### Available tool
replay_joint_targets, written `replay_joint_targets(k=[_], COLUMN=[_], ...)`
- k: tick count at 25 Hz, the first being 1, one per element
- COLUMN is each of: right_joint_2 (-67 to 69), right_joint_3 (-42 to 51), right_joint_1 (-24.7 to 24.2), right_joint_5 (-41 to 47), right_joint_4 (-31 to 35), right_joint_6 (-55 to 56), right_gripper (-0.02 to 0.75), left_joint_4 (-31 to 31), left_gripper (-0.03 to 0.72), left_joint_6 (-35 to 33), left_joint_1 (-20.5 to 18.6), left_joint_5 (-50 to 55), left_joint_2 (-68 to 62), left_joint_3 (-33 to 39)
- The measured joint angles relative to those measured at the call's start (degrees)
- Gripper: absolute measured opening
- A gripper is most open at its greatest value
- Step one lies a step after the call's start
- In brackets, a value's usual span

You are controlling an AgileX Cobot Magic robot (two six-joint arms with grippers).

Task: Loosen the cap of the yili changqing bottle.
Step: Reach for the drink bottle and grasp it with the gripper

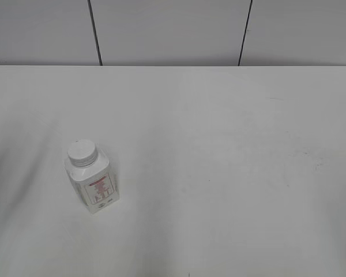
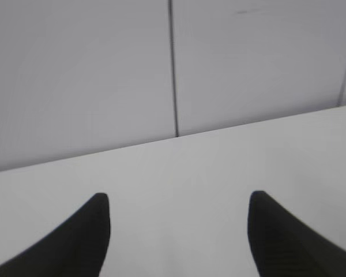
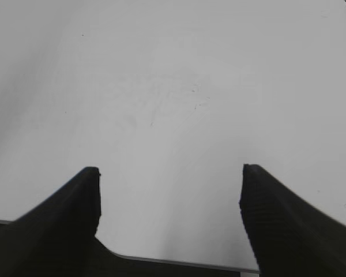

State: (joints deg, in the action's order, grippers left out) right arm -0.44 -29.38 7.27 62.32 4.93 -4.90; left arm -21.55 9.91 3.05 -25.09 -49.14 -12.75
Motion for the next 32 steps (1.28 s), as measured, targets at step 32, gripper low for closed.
replay_joint_targets(k=[32], right_joint_2=[0.00], right_joint_3=[0.00], right_joint_1=[0.00], right_joint_5=[0.00], right_joint_4=[0.00], right_joint_6=[-0.04], right_gripper=[0.592], left_joint_4=[-35.10], left_gripper=[0.621], left_joint_6=[10.46], left_joint_1=[0.00], left_joint_5=[-25.88], left_joint_2=[-40.11], left_joint_3=[0.00])
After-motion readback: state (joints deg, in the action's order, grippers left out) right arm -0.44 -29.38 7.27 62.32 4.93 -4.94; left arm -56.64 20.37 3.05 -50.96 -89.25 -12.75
